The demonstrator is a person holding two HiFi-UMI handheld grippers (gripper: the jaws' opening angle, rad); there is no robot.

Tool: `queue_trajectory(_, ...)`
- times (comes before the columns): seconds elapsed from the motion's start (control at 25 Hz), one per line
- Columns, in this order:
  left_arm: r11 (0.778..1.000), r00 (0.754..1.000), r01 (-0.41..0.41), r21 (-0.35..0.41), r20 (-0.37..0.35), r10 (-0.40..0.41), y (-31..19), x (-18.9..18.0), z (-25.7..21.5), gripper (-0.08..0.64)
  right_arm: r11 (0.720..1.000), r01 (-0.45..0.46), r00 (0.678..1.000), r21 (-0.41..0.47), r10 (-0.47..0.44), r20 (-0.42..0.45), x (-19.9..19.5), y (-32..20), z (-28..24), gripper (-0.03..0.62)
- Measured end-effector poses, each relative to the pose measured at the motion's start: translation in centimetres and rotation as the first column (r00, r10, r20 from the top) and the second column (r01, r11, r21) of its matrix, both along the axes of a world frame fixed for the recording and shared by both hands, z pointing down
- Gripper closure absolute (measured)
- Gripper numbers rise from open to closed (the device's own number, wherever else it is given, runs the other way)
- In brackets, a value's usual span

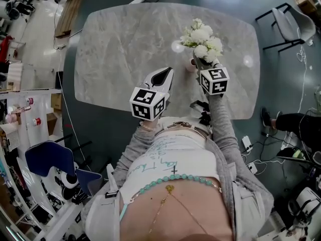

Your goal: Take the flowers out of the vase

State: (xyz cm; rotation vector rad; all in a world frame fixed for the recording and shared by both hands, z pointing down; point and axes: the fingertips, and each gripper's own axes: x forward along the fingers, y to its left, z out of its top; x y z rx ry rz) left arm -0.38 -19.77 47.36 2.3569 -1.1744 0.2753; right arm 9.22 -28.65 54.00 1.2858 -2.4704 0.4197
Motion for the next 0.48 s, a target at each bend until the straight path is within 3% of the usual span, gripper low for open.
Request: queue_trajectory(0.48, 1.000, 1.000, -0.018, 0.008, -0.002, 0.018, -0.2, 0.7, -0.5, 0.558, 0.998, -0.009, 1.000, 0.064, 0.007, 0.024, 0.5, -0.1, -3.5, 0.557)
